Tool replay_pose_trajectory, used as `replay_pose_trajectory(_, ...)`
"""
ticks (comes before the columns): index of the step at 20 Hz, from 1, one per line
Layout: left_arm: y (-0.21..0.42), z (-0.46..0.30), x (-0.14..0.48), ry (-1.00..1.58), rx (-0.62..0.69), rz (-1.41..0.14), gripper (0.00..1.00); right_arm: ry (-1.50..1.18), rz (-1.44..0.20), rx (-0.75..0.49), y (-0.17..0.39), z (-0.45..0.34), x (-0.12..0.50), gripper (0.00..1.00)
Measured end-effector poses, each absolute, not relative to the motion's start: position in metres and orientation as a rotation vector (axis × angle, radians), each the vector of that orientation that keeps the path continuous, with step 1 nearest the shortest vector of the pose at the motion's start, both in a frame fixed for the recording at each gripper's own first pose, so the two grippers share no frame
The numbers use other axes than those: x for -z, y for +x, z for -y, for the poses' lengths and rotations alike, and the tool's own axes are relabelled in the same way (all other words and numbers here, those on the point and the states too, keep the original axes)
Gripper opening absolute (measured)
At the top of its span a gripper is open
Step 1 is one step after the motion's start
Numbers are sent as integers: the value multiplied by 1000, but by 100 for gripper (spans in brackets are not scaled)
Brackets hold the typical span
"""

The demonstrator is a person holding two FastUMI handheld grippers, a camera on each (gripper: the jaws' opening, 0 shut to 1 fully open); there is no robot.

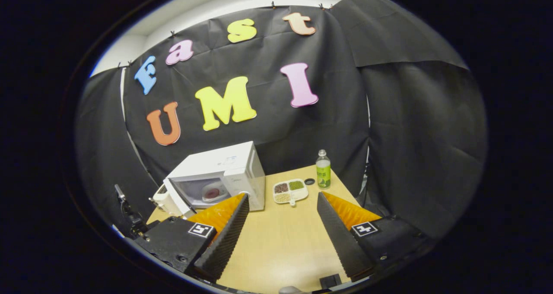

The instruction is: Open the microwave oven with the left hand, put the food in, and close the microwave oven.

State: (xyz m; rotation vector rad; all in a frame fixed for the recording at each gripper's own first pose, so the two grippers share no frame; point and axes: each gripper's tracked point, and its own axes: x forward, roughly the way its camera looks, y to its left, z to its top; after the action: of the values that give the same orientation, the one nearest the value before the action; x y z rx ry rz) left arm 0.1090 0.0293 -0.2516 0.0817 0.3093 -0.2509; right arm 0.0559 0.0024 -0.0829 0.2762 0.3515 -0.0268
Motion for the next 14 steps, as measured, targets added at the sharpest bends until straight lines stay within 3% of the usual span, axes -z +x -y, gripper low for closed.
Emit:
replay_pose_trajectory(10, 162, 3, 261, 73, 260, -323, 0, 267, -373, 75, 57, 23, 92, 92)
replay_pose_trajectory(11, 167, 6, 263, 73, 263, -326, 0, 262, -377, 80, 57, 26, 93, 100)
replay_pose_trajectory(12, 173, 10, 264, 71, 267, -327, 0, 259, -377, 84, 58, 28, 92, 92)
replay_pose_trajectory(13, 180, 13, 264, 70, 271, -325, 0, 257, -379, 89, 59, 30, 93, 100)
replay_pose_trajectory(14, 187, 16, 264, 70, 274, -323, 0, 256, -380, 94, 61, 33, 93, 92)
